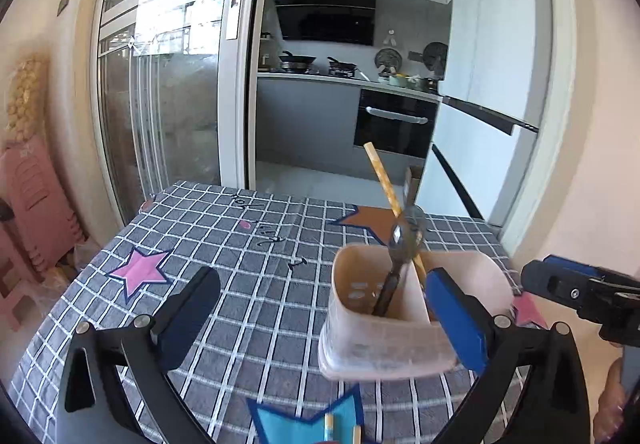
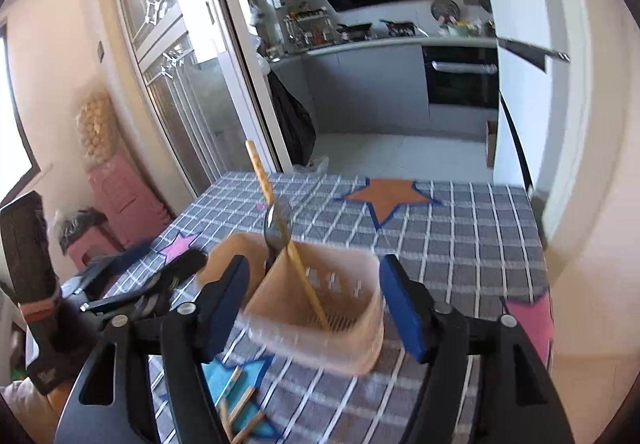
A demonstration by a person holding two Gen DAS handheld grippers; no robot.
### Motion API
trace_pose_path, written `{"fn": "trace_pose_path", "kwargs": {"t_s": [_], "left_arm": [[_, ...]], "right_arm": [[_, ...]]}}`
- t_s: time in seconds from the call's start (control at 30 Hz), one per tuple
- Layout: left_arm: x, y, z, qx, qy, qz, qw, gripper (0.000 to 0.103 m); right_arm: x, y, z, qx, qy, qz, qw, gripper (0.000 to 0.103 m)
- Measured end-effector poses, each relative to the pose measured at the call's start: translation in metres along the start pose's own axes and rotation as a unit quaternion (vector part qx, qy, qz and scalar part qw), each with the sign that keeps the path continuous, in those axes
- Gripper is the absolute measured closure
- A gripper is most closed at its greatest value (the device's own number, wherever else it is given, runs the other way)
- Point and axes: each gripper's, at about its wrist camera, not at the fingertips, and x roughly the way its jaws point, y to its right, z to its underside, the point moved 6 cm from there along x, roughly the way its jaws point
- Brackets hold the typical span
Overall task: Organize utensils
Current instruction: 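Move both open tools back over the utensil pile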
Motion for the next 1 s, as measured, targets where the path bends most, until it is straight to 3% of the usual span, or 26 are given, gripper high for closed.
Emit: {"fn": "trace_pose_path", "kwargs": {"t_s": [0.03,0.13,0.3,0.53,0.67,0.8,1.0], "left_arm": [[-0.006,-0.001,0.007,0.003,-0.014,0.008,0.9999,0.0],[-0.02,-0.005,0.037,0.02,-0.058,0.011,0.9981,0.0],[-0.03,-0.015,0.105,0.04,-0.149,0.0,0.988,0.0],[-0.036,-0.029,0.178,0.038,-0.21,-0.026,0.9766,0.0],[-0.038,-0.03,0.194,0.029,-0.231,-0.03,0.972,0.0],[-0.036,-0.03,0.194,0.032,-0.237,-0.033,0.9704,0.0],[-0.036,-0.036,0.193,0.009,-0.247,-0.03,0.9685,0.0]], "right_arm": [[-0.005,0.001,0.009,0.012,-0.009,-0.01,1.0,0.022],[-0.014,0.002,0.036,0.039,-0.045,-0.026,0.998,0.019],[-0.019,0.004,0.09,0.062,-0.122,-0.017,0.99,0.019],[-0.025,0.012,0.182,0.107,-0.221,-0.005,0.969,0.019],[-0.028,0.014,0.216,0.131,-0.251,0.0,0.959,0.019],[-0.029,0.007,0.219,0.149,-0.262,-0.012,0.953,0.02],[-0.017,-0.004,0.222,0.198,-0.284,-0.042,0.937,0.039]]}}
